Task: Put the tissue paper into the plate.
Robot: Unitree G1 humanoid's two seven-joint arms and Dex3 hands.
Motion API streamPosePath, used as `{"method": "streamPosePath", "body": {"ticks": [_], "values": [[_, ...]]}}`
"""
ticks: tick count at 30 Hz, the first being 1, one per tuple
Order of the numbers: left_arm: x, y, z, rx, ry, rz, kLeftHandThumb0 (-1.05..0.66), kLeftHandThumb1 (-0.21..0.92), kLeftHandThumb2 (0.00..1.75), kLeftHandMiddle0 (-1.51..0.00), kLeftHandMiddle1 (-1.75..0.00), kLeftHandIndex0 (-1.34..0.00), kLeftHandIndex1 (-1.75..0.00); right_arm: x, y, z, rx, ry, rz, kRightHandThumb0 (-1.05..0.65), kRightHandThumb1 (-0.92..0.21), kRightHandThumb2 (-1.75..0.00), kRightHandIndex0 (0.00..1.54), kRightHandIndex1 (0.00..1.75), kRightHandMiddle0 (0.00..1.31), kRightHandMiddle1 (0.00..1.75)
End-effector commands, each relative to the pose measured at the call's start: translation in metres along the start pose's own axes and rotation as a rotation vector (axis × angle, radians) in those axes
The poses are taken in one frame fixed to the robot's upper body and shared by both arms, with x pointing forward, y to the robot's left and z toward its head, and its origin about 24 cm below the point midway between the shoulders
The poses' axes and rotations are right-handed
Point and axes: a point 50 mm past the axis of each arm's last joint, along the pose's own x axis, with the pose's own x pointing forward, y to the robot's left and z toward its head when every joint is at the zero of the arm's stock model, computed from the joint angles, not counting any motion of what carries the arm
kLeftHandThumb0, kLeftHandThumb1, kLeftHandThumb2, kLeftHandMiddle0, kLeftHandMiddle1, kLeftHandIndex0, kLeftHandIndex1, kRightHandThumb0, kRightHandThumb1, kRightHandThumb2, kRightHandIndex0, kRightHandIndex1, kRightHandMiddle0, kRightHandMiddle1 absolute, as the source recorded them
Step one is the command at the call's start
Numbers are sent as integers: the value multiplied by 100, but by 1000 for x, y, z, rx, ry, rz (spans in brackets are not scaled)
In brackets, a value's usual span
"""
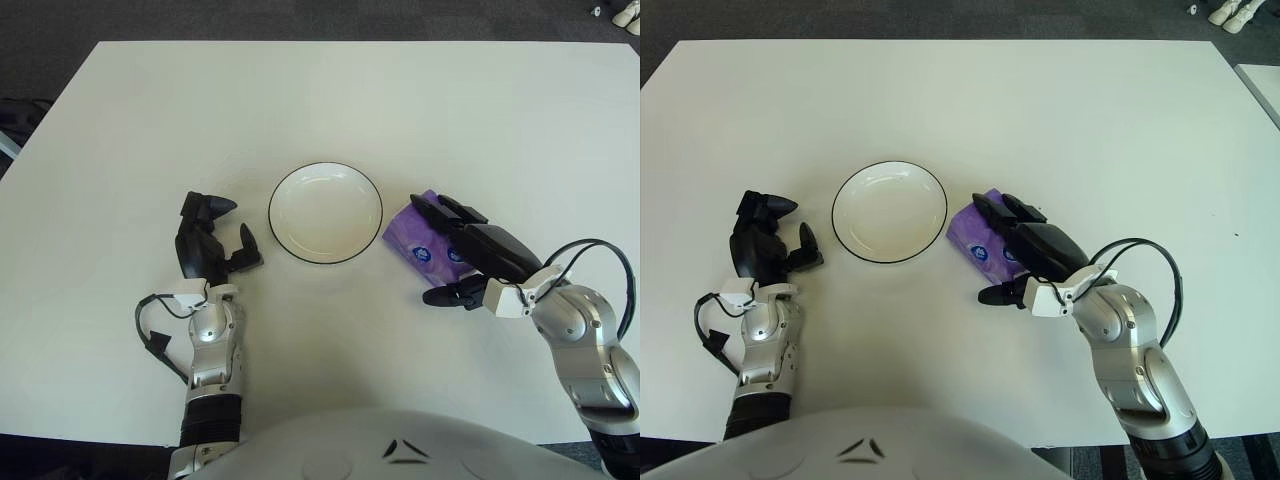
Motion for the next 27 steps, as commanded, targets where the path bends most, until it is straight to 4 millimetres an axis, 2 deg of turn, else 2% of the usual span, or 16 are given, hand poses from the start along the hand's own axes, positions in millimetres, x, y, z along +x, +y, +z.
{"method": "streamPosePath", "body": {"ticks": [1,19,27], "values": [[-17,9,-23,23,137,37,-1,-3,171,-87,-175,-65,-171,4,13,-7,16,29,66,-94,-58,-55,0,0,0,0],[-18,9,-23,26,139,41,-1,6,163,-79,-175,-59,-175,17,1,-2,-82,-74,-39,-98,-59,-59,0,0,0,0],[-18,9,-23,18,136,32,-1,9,159,-77,-175,-56,-175,22,9,-1,-141,-82,-25,-98,-60,-60,0,0,0,0]]}}
